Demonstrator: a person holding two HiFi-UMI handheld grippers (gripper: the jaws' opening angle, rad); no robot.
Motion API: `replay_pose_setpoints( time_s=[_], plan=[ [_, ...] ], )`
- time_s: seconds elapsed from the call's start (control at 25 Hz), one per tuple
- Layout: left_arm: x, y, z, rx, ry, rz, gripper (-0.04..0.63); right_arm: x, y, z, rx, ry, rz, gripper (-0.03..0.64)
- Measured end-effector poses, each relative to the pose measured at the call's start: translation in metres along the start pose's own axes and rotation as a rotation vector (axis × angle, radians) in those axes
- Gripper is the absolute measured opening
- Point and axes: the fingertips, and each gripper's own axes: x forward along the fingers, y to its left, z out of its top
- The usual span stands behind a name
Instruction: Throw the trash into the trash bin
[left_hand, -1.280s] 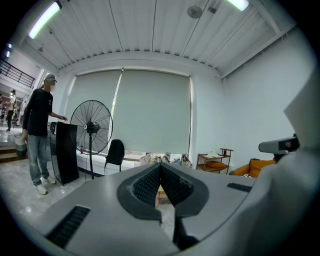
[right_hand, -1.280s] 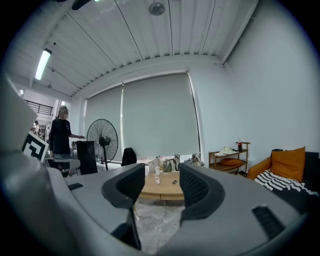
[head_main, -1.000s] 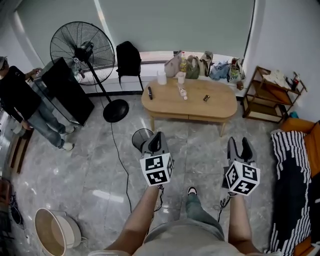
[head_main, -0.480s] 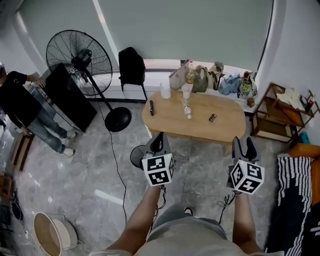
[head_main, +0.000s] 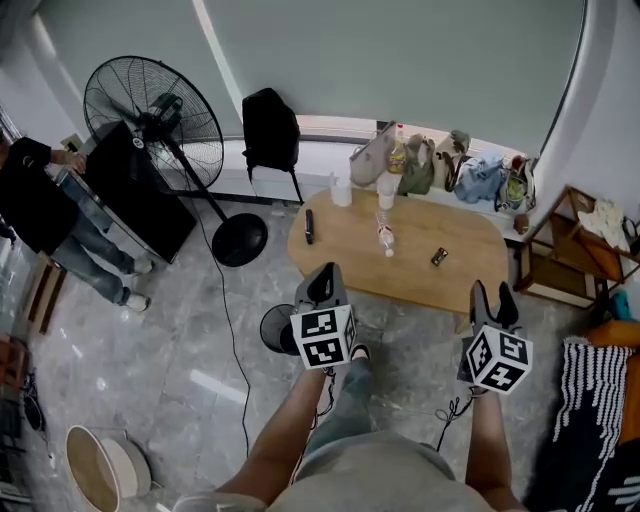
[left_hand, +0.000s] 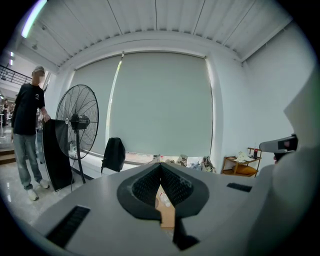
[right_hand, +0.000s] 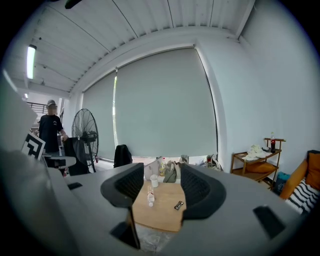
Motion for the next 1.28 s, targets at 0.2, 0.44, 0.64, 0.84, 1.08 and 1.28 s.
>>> replay_pose_setpoints(
  time_s=[0.2, 0.44, 0.64, 0.84, 1.08, 1.28],
  plan=[
    [0.080, 0.018, 0.022, 0.004, -0.002, -0.011, 0.015, 0.077, 0.004, 0.020, 0.008, -0.002, -0.013, 0.236],
    [0.185, 0.042, 0.053, 0.010, 0.006, -0.038, 0.015, 0.179, 0.012, 0.051, 0.016, 0.003, -0.037, 0.239],
    [0.252, 0.059, 0.068, 0.013, 0.017, -0.048, 0.015, 0.240, 0.016, 0.066, 0.035, -0.005, -0.053, 0.241],
    [0.293, 0.060, 0.060, 0.008, 0.055, -0.030, 0.015, 0.286, 0.010, 0.062, 0.045, 0.035, -0.035, 0.241],
    [0.311, 0.077, 0.036, -0.023, 0.113, 0.082, 0.015, 0.343, 0.015, 0.042, 0.030, 0.121, 0.061, 0.242],
    [0.303, 0.102, 0.013, -0.071, 0.150, 0.215, 0.015, 0.380, 0.033, 0.026, -0.003, 0.187, 0.179, 0.244]
  ],
)
